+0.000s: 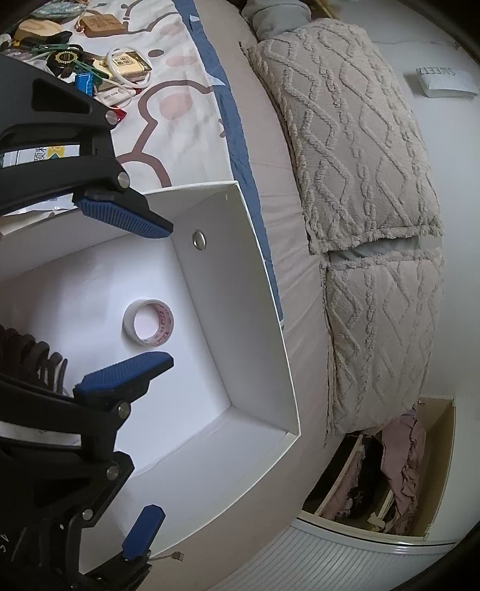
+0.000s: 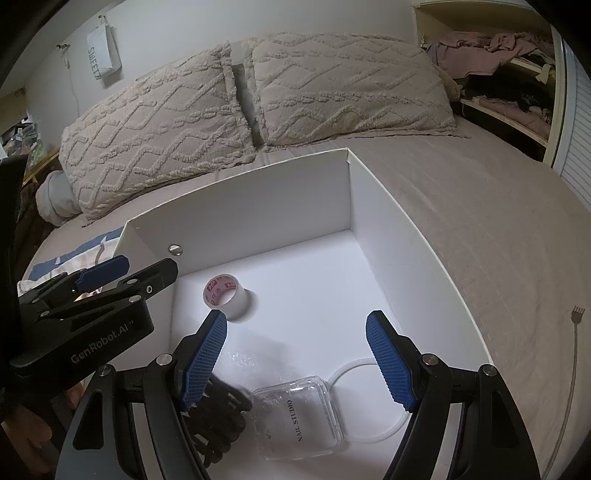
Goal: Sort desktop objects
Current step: 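Withdraw both open grippers up out of the white box, then move both tools back over the pile of items, then close the right gripper on the white ring while left approaches the candy bag, then lower the left gripper onto the bag of pink candy and close it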
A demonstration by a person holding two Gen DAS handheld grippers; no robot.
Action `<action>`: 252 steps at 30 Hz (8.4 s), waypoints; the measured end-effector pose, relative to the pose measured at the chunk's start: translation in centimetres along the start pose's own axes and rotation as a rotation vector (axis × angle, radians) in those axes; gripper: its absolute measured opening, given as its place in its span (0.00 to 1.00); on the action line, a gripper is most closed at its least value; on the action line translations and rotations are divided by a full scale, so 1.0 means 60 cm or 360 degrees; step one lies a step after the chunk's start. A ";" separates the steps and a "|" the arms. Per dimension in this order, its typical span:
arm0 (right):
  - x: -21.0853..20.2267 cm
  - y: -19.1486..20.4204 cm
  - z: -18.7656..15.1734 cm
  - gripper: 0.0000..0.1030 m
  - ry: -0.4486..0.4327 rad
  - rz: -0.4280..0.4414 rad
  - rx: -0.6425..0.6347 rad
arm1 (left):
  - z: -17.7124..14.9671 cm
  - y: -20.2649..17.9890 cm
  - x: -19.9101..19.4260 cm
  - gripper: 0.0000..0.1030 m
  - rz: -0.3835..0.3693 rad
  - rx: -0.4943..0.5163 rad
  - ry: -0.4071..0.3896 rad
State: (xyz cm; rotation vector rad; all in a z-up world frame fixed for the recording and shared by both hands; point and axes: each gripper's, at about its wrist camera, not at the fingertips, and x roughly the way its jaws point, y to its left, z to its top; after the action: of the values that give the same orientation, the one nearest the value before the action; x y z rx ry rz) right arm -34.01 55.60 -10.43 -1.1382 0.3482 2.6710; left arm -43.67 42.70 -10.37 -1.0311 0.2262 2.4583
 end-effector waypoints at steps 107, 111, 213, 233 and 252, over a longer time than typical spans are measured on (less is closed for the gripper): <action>-0.287 0.278 -0.101 1.00 -0.0359 0.0135 -0.0251 | -0.199 0.396 -0.512 1.00 0.0409 -0.0224 -0.0473; -0.295 0.288 -0.123 1.00 -0.0346 0.0165 -0.0265 | -0.225 0.401 -0.533 1.00 0.0411 -0.0214 -0.0471; -0.132 0.466 -0.490 0.83 0.0157 0.0530 -0.0438 | -0.581 0.469 -0.438 0.13 0.0155 -0.0678 -0.0079; -0.176 0.456 -0.536 0.83 0.0107 0.0451 -0.0636 | -0.652 0.455 -0.560 0.12 0.0121 -0.0625 -0.0081; -0.176 0.453 -0.545 0.83 0.0123 0.0469 -0.0659 | -0.723 0.498 -0.573 0.15 0.0406 -0.0709 0.0013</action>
State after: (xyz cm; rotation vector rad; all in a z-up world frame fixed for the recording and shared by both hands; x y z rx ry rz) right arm -12.55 18.90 -21.18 -1.4011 -0.0372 3.0587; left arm -9.38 -9.58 -17.37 -1.2557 -0.2133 2.8112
